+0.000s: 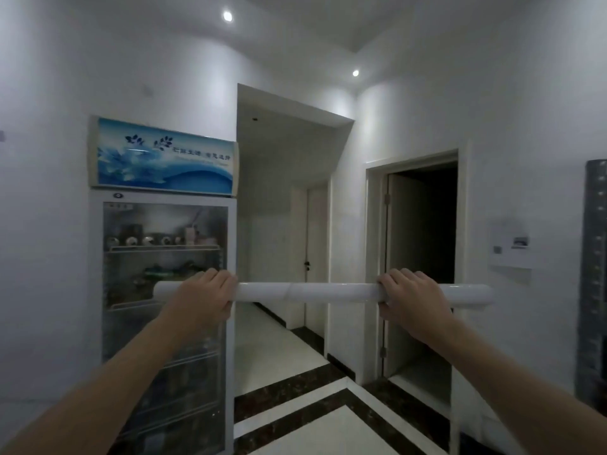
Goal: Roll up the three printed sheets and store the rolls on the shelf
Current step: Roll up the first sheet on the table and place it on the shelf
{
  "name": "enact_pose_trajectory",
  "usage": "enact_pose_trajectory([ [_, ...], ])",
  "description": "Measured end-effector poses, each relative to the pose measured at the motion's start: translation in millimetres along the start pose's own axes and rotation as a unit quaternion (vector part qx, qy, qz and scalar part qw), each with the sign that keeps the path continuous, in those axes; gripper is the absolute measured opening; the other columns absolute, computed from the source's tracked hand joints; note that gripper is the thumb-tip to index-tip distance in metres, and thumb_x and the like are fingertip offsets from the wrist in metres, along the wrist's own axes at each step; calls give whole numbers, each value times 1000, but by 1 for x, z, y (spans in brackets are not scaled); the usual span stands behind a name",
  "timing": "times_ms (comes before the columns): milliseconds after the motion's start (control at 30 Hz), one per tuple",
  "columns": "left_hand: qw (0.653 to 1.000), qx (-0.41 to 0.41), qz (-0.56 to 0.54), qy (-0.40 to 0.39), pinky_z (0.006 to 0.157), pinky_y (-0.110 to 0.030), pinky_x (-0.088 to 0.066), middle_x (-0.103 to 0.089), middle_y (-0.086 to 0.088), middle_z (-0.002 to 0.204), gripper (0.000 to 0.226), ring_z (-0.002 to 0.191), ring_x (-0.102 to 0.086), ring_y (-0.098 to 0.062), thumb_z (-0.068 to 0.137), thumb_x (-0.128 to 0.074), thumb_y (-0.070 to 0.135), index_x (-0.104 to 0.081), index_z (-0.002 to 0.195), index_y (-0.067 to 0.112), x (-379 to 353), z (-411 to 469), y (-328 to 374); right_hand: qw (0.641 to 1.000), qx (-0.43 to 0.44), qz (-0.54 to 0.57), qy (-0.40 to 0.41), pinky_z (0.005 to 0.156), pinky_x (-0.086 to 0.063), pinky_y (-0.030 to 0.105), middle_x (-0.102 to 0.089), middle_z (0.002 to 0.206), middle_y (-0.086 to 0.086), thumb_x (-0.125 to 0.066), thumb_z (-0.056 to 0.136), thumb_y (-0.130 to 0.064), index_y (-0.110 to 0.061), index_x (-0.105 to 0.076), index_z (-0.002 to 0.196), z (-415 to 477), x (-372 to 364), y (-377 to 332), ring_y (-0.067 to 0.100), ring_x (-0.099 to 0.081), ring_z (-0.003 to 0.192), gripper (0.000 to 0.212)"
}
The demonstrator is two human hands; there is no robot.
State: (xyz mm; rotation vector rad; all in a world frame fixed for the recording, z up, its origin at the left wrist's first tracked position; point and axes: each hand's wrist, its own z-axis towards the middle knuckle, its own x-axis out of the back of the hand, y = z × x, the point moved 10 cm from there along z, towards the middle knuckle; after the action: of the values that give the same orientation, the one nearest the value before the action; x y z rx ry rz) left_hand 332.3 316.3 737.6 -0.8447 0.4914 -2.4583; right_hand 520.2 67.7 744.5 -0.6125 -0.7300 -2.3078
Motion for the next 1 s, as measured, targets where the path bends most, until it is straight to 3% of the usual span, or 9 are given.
enact_pose_trajectory([
  [133,999,-27,-31,27,63,-40,-59,-69,-12,87,34,70,-67,-28,70,-82,19,-67,97,6,-20,62,77,997,-37,-54,-39,75,-57,34,-71,94,-2,-88,68,-37,-18,-70,103,-48,8,85,16,-67,80,44],
  [233,994,-48,-75,67,56,-39,-58,-68,-13,80,25,64,-66,-29,70,-75,14,-67,91,4,-22,114,146,993,-63,-88,-54,76,-57,34,-69,96,-1,-83,74,-35,-18,-68,106,-87,21,157,16,-65,81,40],
  [367,980,-78,-119,140,47,-33,-54,-66,-10,74,17,56,-62,-25,75,-62,17,-66,86,5,-2,179,252,981,-99,-155,-63,67,-55,33,-68,85,0,-83,71,-32,-16,-68,95,-145,46,255,17,-64,70,33],
  [500,968,-102,-169,155,54,-34,-53,-65,-9,77,28,61,-62,-24,67,-79,14,-65,90,7,3,237,360,964,-125,-219,-85,63,-55,34,-68,84,2,-85,69,-33,-14,-68,91,-209,79,343,20,-64,70,34],
  [733,938,-166,-261,158,62,-36,-58,-68,-9,85,34,70,-65,-23,68,-83,21,-67,95,9,26,319,547,927,-185,-300,-129,57,-55,36,-66,79,3,-85,65,-27,-15,-65,85,-339,132,470,23,-64,66,30],
  [1000,891,-246,-323,203,61,-33,-58,-66,-6,80,35,68,-65,-22,62,-85,21,-66,89,10,60,379,730,873,-282,-340,-208,71,-54,29,-67,92,-5,-79,77,-35,-22,-66,101,-464,170,570,13,-62,77,30],
])
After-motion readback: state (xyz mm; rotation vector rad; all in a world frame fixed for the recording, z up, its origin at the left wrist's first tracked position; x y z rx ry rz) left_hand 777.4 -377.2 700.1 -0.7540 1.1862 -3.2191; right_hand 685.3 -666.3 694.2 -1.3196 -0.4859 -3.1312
